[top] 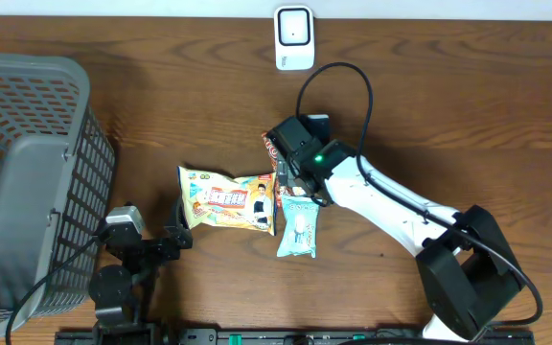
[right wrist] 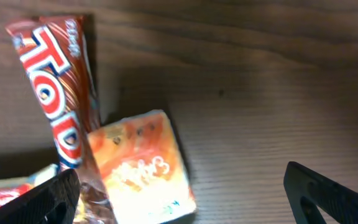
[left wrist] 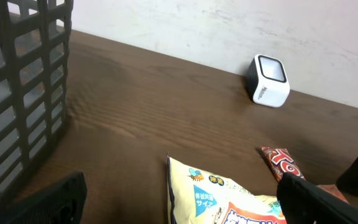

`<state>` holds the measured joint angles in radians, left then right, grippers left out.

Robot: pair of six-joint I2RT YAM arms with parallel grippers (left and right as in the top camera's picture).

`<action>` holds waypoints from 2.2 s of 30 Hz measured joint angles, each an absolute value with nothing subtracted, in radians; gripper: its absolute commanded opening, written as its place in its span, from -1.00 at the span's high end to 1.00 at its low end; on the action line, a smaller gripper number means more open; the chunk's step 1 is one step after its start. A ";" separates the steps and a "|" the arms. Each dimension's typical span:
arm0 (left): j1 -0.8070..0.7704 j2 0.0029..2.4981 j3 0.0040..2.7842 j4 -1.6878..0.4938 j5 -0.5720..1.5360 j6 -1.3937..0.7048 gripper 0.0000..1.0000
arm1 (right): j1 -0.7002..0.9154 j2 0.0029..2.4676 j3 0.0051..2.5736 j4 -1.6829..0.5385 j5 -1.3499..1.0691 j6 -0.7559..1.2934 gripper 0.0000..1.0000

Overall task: Scan the item barcode
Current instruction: 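Swing the right arm back toward the items near the scanner, then lower the right gripper onto the small orange box and grasp it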

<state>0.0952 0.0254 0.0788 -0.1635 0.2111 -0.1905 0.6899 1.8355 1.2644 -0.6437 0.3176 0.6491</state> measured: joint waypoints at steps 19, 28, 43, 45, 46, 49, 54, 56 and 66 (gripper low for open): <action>0.095 0.025 0.079 -0.163 0.211 -0.191 -0.96 | 0.656 1.835 1.252 -0.524 0.192 0.689 0.98; 0.095 0.025 0.079 -0.163 0.211 -0.191 -0.96 | 0.656 1.934 1.240 -0.467 0.127 0.689 0.98; 0.095 0.025 0.079 -0.163 0.211 -0.191 -0.96 | 0.419 1.833 1.233 -0.556 0.041 0.511 0.98; 0.095 0.025 0.079 -0.163 0.211 -0.191 -0.96 | 0.367 1.745 1.233 -0.586 -0.052 0.399 0.91; 0.095 0.025 0.079 -0.163 0.211 -0.191 -0.96 | 0.355 1.707 1.234 -0.616 -0.098 0.364 0.78; 0.095 0.025 0.079 -0.163 0.211 -0.191 -0.96 | 0.353 1.650 1.234 -0.689 -0.166 0.323 -0.31; 0.095 0.025 0.079 -0.163 0.211 -0.191 -0.96 | 0.358 1.653 1.230 -0.803 -0.211 0.478 -0.14; 0.095 0.025 0.079 -0.163 0.211 -0.191 -0.96 | 0.365 1.657 1.218 -0.804 -0.216 0.602 -0.01; 0.095 0.025 0.079 -0.163 0.211 -0.191 -0.96 | 0.435 1.663 1.049 -0.613 -0.228 1.220 -0.03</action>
